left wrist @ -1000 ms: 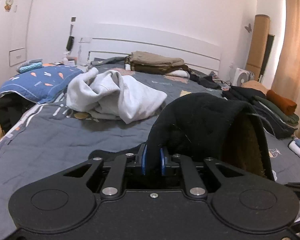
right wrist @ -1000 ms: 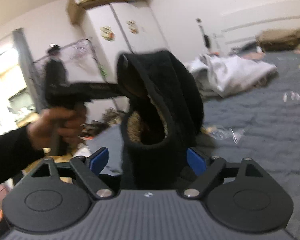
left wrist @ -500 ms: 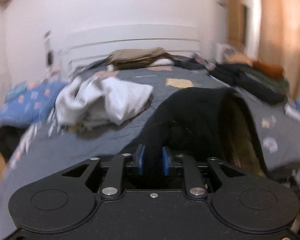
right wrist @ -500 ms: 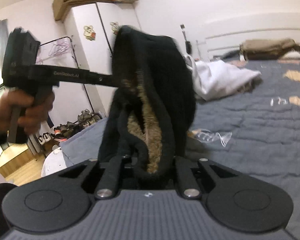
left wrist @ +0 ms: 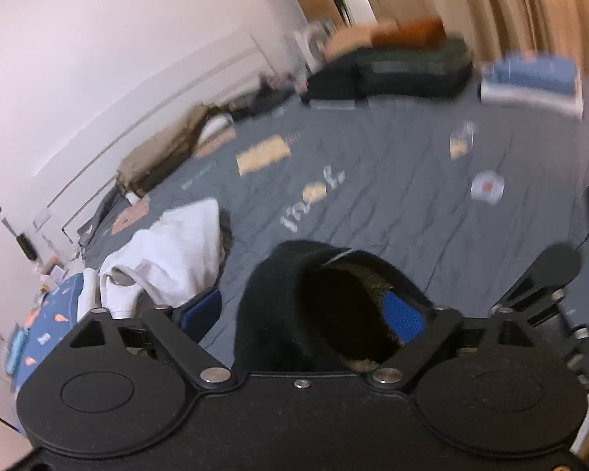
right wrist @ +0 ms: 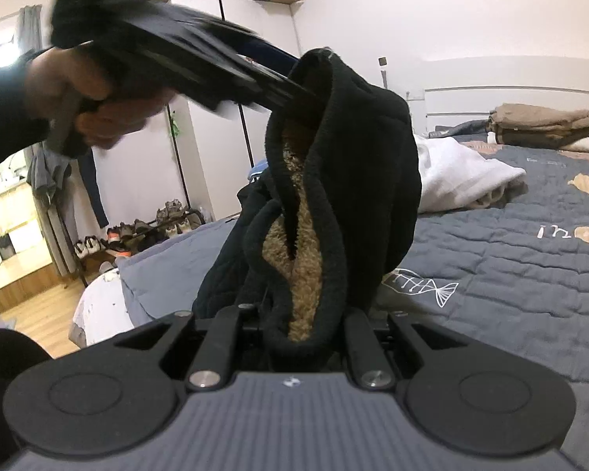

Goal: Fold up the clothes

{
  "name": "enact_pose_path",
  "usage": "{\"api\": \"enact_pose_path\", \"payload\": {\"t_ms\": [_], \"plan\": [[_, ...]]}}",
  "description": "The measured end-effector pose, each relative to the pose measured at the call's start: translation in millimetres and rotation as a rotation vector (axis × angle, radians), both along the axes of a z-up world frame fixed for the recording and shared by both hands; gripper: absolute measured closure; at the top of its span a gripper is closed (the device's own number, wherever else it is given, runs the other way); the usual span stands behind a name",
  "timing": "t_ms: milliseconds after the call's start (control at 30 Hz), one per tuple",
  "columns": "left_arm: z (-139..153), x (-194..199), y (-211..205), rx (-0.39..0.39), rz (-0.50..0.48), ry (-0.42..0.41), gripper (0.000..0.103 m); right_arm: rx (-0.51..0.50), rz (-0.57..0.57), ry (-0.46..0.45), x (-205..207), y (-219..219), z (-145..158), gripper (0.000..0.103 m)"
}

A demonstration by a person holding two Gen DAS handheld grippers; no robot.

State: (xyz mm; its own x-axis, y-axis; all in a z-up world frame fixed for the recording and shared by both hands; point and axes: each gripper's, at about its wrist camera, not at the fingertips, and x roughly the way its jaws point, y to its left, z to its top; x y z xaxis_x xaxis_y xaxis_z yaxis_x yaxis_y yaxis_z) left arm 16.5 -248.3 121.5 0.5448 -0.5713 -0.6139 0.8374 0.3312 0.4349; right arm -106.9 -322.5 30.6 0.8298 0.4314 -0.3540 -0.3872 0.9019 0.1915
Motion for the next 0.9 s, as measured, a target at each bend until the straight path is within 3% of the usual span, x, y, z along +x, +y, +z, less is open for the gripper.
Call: {"api": "enact_pose_path", "payload": {"t_ms": [33,67,133,433,633,733,900], "plan": [[-5,4,-6,0.019,0.019,0.006,0.08,-0.005,0.0,0.0,0,0,-1,0.091],[-9,8,-12,0.039,0.037,0.012,0.09,0.002,-0.016,-0.005,0,-4,3,0.091],[-9,14,-14,0.02,0.054,0.044,0.094,0.017,-0.049,-0.013,0,-12,10,0.091],[53,1,18,-0.253,0.138,-0.04,0.097,0.082,-0.196,-0.052,-2,-47,43,0.092],[109,-49,48,-0.429,0.126,-0.129,0.097,0.025,-0.255,-0.247,-37,-63,121,0.092],[136,-77,57,-0.511,0.107,-0.146,0.097,-0.085,-0.252,-0.33,-60,-63,167,0.092],[179,-119,65,-0.62,0.077,-0.159,0.097,-0.196,-0.207,-0.39,-96,-68,239,0.092]]}}
